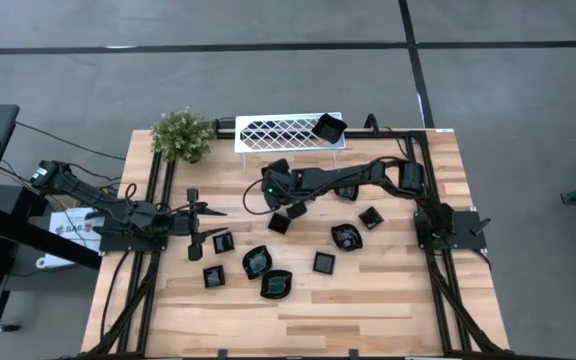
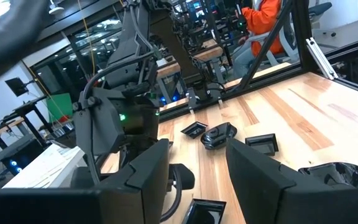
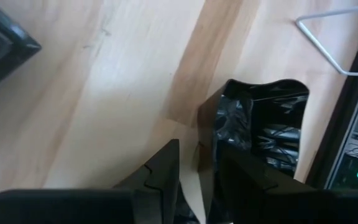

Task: Pick & Place Mini shaped plates
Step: Stack the black distorted square plate on top of the black distorted square plate on the shelf

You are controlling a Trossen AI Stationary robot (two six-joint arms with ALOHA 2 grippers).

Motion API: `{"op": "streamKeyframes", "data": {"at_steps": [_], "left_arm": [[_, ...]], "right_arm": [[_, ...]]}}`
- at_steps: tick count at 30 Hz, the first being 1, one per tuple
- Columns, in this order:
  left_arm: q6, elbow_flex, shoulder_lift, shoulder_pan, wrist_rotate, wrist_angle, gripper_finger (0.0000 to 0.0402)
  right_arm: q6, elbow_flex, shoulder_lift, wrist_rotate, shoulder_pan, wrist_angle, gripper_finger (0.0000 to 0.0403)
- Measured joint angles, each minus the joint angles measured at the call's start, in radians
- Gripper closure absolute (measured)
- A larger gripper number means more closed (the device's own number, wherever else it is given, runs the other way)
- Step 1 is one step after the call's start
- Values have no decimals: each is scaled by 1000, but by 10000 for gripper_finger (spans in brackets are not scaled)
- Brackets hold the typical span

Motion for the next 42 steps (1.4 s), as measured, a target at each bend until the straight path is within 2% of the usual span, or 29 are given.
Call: {"op": "streamKeyframes", "data": {"at_steps": [8,18,23,30,35,42], "left_arm": [[0,0,0,0,0,0,239],[0,0,0,0,0,0,239],[0,0,0,0,0,1,239],[1,0,0,0,0,1,239],[0,0,0,0,0,0,239],[0,0,0,0,0,0,239]], "right_arm": [[0,0,0,0,0,-10,311],[-1,0,0,3,0,-8,396],[-5,0,1,16,5,9,396],[-35,0,1,112,32,17,401],[-42,0,0,117,58,15,402],[-40,68,-2,117,104,-81,402]]}}
